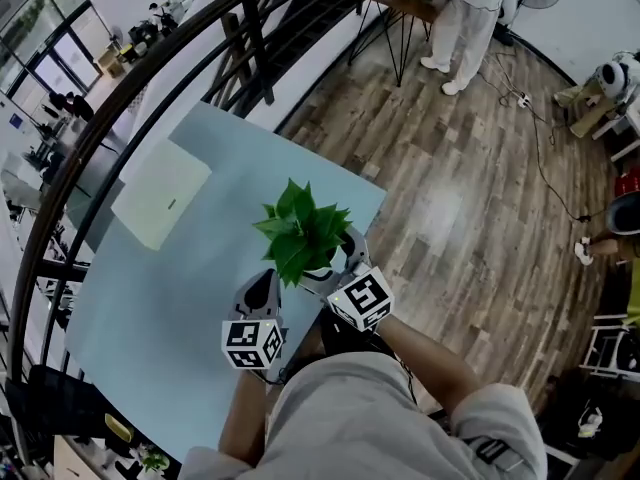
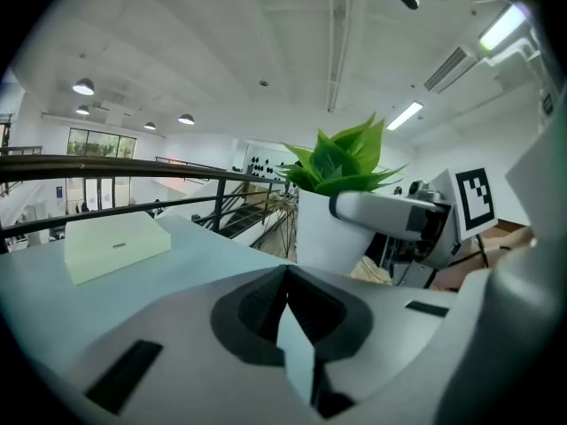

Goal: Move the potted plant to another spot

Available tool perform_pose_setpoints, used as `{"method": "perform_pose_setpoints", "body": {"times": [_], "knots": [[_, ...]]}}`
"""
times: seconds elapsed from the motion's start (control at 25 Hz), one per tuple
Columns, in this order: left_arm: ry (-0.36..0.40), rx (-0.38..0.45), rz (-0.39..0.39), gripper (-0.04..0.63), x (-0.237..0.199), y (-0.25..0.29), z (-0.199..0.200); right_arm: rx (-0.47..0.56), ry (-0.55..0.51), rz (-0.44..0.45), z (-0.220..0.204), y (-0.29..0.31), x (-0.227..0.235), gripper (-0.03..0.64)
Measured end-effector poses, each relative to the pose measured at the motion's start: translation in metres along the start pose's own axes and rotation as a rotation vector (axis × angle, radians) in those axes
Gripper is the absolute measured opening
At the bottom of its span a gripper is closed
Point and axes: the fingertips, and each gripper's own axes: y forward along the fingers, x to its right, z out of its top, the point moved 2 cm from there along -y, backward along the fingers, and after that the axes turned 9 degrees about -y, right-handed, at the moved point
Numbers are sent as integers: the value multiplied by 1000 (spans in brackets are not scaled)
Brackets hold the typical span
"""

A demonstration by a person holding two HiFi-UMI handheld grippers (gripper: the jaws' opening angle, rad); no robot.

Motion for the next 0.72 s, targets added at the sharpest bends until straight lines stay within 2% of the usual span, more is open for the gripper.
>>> {"method": "perform_pose_setpoints", "body": {"times": [0.24, 0.72], "knots": [[5, -21, -14, 12, 2, 26, 8, -16, 18, -18, -11, 14, 31, 538], [-69, -39, 71, 12, -53, 73, 2, -84, 30, 42, -56, 79, 63, 538]]}}
